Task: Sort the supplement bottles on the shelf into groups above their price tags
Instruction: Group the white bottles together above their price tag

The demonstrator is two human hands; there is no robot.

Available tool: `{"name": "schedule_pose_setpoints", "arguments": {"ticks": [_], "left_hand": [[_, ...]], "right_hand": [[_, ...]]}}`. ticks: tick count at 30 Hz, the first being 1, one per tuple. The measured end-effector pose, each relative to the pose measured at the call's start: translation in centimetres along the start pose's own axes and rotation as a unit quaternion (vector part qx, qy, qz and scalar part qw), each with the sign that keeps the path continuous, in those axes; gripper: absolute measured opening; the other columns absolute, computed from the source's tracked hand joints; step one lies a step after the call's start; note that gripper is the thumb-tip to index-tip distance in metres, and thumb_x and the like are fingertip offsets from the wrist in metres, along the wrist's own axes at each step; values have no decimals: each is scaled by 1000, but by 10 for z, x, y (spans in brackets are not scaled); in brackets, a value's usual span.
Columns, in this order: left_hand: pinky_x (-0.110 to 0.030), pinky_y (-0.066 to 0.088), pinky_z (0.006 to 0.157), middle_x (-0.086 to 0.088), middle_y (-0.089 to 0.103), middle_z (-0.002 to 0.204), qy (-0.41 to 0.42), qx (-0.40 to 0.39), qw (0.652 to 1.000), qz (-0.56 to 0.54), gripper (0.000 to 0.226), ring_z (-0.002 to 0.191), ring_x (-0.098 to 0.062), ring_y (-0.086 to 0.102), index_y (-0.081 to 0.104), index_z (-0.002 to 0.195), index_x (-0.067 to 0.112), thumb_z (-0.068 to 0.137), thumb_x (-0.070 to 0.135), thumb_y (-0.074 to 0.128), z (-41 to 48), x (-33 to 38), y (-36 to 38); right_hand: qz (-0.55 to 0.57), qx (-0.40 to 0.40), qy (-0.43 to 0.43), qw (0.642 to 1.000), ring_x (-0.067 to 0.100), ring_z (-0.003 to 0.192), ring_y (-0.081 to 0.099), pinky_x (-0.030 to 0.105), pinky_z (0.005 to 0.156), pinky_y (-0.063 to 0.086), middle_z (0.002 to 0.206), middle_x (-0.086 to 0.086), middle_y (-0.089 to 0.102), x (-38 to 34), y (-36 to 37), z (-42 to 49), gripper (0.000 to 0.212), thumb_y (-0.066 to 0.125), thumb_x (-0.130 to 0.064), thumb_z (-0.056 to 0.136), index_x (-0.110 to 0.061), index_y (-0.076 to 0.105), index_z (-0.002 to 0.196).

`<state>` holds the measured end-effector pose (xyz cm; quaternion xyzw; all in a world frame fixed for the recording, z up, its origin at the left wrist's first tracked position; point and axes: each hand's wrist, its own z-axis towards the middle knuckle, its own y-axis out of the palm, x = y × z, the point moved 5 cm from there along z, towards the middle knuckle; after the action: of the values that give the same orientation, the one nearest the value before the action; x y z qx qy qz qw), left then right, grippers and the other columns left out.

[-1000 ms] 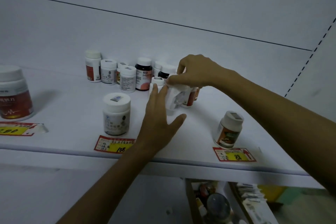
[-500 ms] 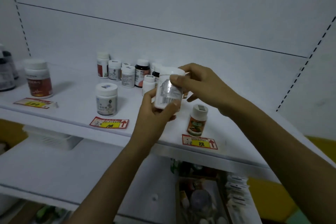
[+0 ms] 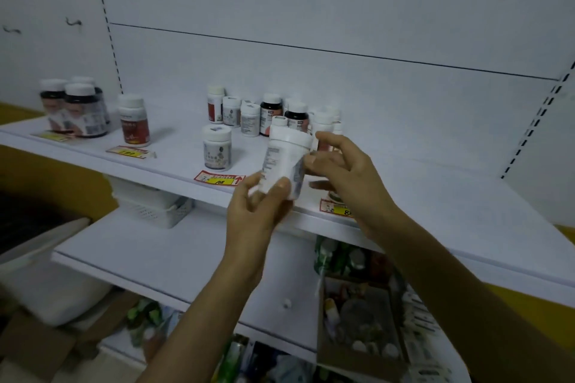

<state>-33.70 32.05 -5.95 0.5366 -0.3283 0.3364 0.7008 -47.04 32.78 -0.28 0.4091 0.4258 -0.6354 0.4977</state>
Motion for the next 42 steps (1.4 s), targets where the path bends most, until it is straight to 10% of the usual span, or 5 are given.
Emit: {"name": "schedule_pose_setpoints", "arguments": {"ticks": [5, 20, 26, 35, 42], "left_hand": [[-22, 48, 83, 2, 50, 112, 374, 87, 812, 440, 53, 104, -12, 52, 46, 113, 23, 72, 21, 78, -11, 30, -18], [-33, 36, 102, -11, 43, 127, 557, 52, 590, 582, 54, 116, -28, 44, 45, 126, 18, 80, 11, 71, -26, 32, -36], [-32, 28, 110, -13, 44, 136, 533, -37, 558, 635, 62, 122, -29, 43, 38, 134, 15, 80, 5, 68, 2, 25, -56], [-42, 38, 104, -7, 53, 135, 289, -107, 553, 774, 60, 123, -26, 52, 46, 132, 16, 86, 52, 40, 80, 10, -125], [-41, 41, 101, -1, 59, 128, 338, -178, 503, 775, 60, 117, -21, 56, 52, 127, 21, 85, 59, 32, 110, 5, -151]], "right_hand": [[107, -35, 74, 991, 17, 100, 69, 38, 89, 56, 111, 4, 70, 24, 33, -15, 45, 63, -24, 87, -17, 49, 129], [275, -92, 99, 952, 26, 110, 63, 44, 94, 52, 123, 11, 63, 33, 76, -15, 60, 59, -34, 75, -12, 47, 129], [246, -55, 125, 960, 29, 115, 61, 47, 99, 48, 126, 16, 61, 48, 74, 12, 52, 62, -22, 85, -4, 47, 131], [69, 117, 114, 984, 23, 106, 64, 43, 95, 52, 122, 9, 64, 80, 84, 100, 50, 73, -8, 78, -8, 51, 123], [-12, 129, 92, 987, 22, 108, 64, 41, 91, 54, 127, 9, 61, 99, 103, 122, 49, 72, -13, 80, -12, 49, 123]]}}
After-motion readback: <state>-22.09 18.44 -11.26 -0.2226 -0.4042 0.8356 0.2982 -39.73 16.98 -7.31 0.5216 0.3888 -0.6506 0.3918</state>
